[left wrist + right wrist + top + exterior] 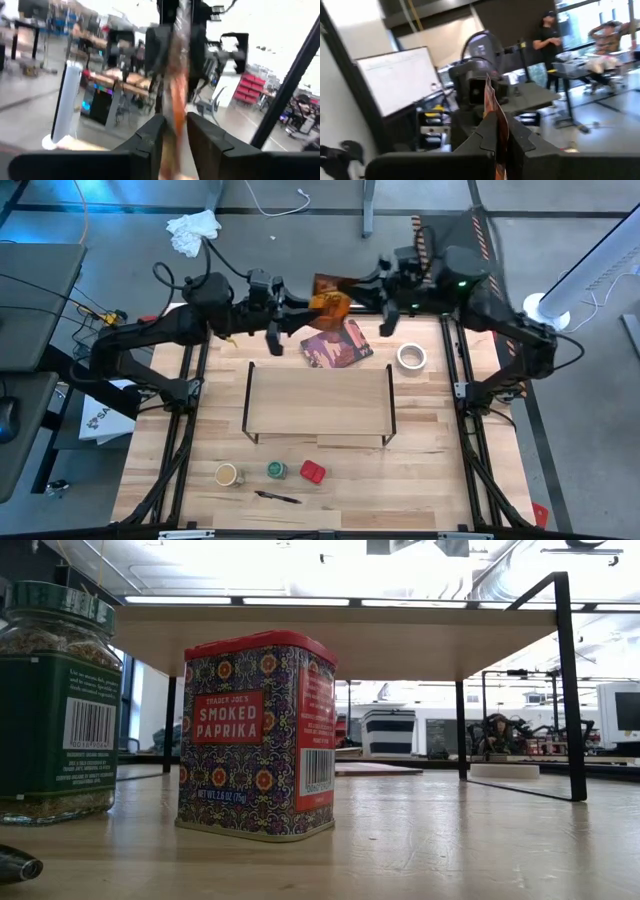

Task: Shelf spices
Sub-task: Remove the orange seasoning pack from the shelf

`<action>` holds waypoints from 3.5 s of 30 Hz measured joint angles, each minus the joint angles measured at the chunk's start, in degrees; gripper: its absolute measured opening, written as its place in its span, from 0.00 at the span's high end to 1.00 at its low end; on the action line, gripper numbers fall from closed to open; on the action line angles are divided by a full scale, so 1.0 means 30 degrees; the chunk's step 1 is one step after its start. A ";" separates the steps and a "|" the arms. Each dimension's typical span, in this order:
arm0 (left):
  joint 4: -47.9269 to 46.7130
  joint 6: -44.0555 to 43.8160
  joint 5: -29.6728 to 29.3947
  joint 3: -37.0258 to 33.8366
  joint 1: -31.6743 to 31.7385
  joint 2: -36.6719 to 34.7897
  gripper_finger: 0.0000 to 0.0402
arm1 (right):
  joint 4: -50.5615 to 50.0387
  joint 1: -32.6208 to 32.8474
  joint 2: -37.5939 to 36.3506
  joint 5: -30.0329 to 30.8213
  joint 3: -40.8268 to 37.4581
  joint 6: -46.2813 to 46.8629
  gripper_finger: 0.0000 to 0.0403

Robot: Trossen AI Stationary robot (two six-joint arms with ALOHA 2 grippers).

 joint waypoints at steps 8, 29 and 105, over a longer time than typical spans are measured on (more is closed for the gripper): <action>-0.4237 0.0488 -0.2070 -0.0007 -0.0015 -0.1927 0.66 | -0.3489 0.0223 -0.2364 0.0636 0.0015 -0.1299 1.00; -0.9604 0.0863 -0.6656 -0.3717 -0.0378 -0.3480 0.38 | -0.7000 1.3300 -0.2128 1.1794 -0.9227 1.4776 1.00; 1.0815 0.2497 -2.6449 -1.0070 -1.4764 -0.5201 0.40 | 1.4004 1.0698 0.1806 1.3952 -2.1998 0.4739 1.00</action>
